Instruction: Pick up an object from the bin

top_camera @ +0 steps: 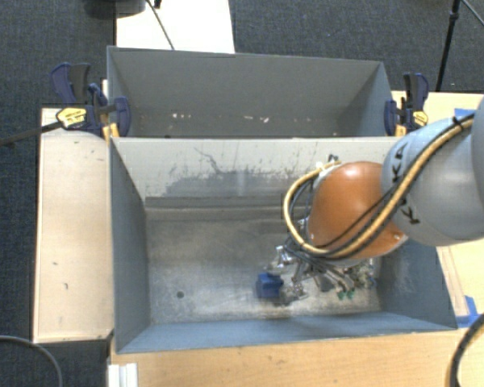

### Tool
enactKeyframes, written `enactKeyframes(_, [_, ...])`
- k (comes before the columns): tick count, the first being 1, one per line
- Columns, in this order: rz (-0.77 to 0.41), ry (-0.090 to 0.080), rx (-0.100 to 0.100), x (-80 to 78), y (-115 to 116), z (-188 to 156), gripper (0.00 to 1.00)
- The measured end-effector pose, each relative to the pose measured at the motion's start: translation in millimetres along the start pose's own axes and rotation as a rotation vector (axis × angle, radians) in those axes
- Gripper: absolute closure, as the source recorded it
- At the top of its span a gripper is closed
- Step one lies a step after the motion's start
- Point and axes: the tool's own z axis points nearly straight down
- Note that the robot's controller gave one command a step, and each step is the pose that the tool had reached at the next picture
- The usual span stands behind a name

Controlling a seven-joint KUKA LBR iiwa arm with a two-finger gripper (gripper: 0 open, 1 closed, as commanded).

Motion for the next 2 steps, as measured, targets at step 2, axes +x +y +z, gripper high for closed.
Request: enactKeyframes(2, [-0.467,0.012,0.002,-12.6,-148.7,-169.8,1.0])
